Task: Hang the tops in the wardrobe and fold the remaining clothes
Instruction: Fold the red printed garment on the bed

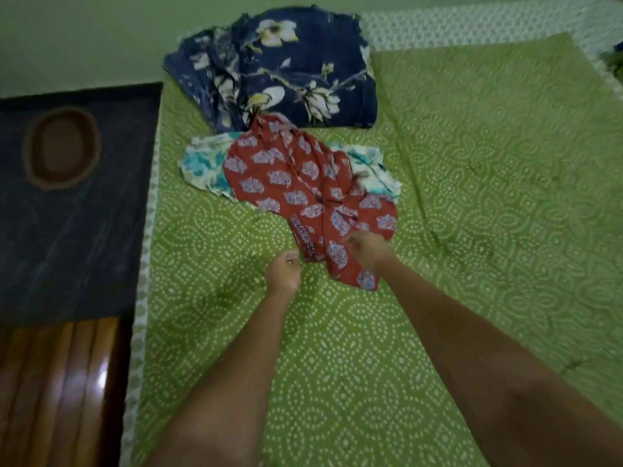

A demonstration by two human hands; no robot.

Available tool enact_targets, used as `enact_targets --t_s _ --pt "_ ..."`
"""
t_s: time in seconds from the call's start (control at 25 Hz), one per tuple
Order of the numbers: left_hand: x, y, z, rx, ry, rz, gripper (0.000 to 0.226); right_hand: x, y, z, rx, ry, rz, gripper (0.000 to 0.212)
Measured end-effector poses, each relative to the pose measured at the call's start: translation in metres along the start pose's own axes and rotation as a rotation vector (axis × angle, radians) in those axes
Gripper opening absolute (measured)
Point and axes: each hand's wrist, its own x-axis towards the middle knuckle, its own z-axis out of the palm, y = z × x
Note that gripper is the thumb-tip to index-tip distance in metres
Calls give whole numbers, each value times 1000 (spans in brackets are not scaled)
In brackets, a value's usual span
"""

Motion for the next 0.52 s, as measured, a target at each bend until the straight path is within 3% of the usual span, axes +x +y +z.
enact_targets --t_s 0.16,0.36,0.44,0.52 --pt "53 -49 44 344 -37 36 49 51 14 85 -229 37 -94 42" --pt "82 -75 42 254 8 88 27 86 7 122 -768 163 -304 53" --pt "79 -77 31 240 -18 104 24 90 -8 114 -879 169 -399 42" --pt "73 -74 16 237 -32 81 32 81 -25 96 -851 105 -347 36"
